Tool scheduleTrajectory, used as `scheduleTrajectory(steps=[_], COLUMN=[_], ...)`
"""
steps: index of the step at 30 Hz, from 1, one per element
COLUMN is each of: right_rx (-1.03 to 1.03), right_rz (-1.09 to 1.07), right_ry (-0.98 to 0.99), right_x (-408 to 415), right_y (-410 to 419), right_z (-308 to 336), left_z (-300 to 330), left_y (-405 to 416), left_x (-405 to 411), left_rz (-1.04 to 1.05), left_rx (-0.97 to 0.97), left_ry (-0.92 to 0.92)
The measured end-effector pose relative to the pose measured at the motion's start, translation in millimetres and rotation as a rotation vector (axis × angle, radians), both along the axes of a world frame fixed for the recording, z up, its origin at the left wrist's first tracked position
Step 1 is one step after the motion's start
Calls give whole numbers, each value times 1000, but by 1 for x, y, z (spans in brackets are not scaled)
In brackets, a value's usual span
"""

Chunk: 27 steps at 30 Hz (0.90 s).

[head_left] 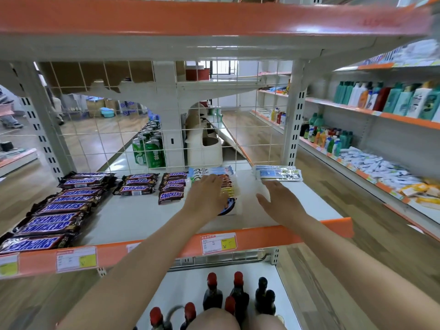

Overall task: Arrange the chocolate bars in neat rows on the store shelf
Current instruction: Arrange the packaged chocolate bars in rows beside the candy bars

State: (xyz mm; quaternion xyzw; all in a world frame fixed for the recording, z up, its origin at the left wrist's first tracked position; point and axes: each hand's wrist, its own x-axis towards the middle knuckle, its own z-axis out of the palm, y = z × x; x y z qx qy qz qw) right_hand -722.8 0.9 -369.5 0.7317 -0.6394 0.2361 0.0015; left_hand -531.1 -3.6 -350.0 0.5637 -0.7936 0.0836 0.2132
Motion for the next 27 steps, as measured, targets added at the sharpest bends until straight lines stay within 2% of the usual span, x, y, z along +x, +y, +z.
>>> scheduleTrajectory(steps=[12, 27], right_rx=[56, 69], right_rz=[-137, -140], right_ry=[19, 43], right_x=[-56, -84], right_y=[-13, -69], right_z=[-3, -8], left_z=[-2, -5], left_y=[-19, -66], left_x=[-56, -97], left_rz=[-60, -87], left_rx=[84, 74], left_ry=[-80, -170])
